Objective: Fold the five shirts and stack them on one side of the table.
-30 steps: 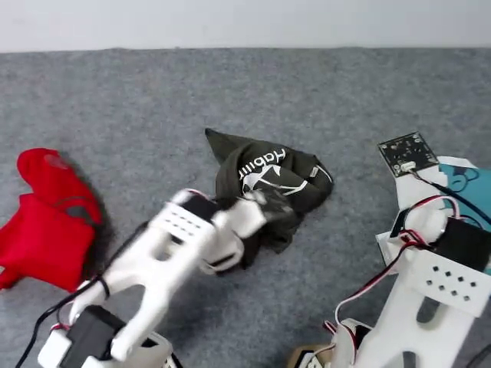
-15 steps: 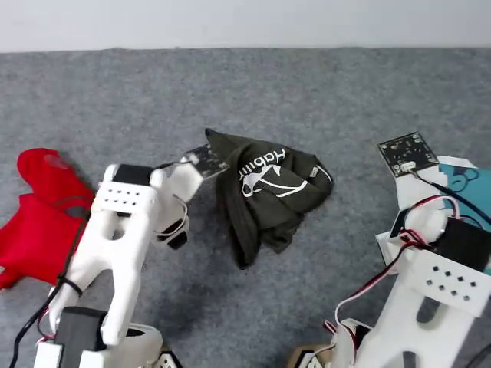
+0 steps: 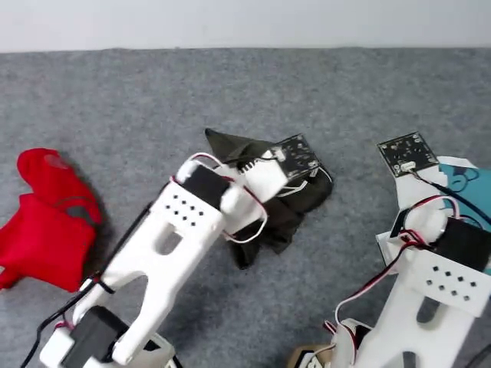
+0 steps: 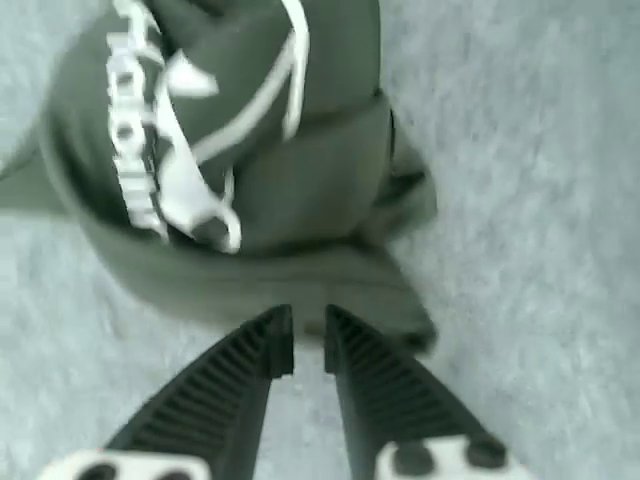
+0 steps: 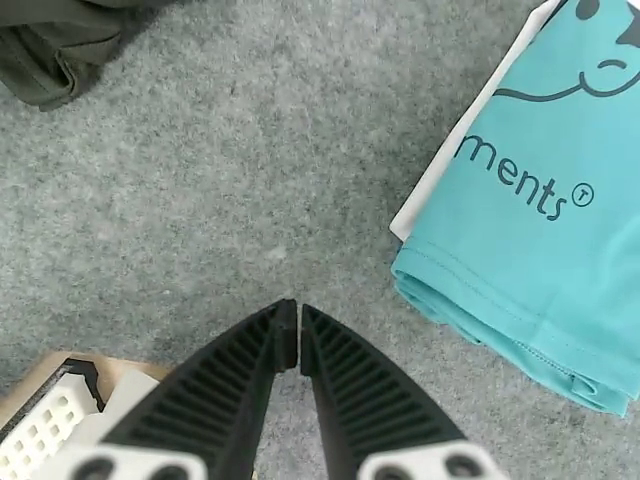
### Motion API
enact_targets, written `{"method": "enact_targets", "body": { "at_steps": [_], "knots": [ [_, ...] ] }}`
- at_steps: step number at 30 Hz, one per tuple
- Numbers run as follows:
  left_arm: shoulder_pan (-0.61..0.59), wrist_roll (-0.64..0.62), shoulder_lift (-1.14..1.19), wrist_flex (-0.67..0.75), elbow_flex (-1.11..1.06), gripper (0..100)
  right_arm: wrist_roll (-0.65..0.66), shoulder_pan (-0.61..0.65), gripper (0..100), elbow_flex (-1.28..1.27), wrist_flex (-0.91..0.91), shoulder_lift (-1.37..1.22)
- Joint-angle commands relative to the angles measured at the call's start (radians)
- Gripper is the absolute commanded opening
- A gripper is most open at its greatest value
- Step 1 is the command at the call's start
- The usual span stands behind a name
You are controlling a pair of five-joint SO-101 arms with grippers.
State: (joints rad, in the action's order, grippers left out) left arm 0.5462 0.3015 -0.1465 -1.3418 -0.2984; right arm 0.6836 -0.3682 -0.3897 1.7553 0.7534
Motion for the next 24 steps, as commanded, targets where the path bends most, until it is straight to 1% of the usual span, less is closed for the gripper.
{"method": "enact_targets", "body": {
  "at_steps": [1, 4, 7, 9, 17, 19, 21, 24],
  "knots": [
    [0.011, -0.012, 0.1, 0.068, -0.013, 6, -0.011, -0.008, 0.9, 0.006, 0.038, 0.016],
    [0.002, -0.009, 0.222, 0.074, -0.018, 5, -0.011, -0.008, 0.9, 0.006, 0.038, 0.018],
    [-0.046, -0.008, 0.318, 0.094, -0.015, 1, -0.011, -0.008, 0.9, 0.006, 0.038, 0.018],
    [-0.11, 0.014, 0.354, 0.098, -0.018, 2, -0.011, -0.008, 0.9, 0.006, 0.038, 0.018],
    [-0.413, 0.193, 0.374, 0.084, -0.019, 2, -0.011, -0.008, 0.9, 0.006, 0.038, 0.01],
    [-0.47, 0.238, 0.371, 0.08, -0.021, 2, -0.011, -0.008, 0.9, 0.006, 0.038, 0.01],
    [-0.514, 0.25, 0.365, 0.061, -0.013, 2, -0.011, -0.007, 0.9, 0.006, 0.038, 0.01],
    [-0.557, 0.25, 0.365, -0.003, 0.038, 2, -0.011, -0.007, 0.9, 0.006, 0.038, 0.01]
  ]
}}
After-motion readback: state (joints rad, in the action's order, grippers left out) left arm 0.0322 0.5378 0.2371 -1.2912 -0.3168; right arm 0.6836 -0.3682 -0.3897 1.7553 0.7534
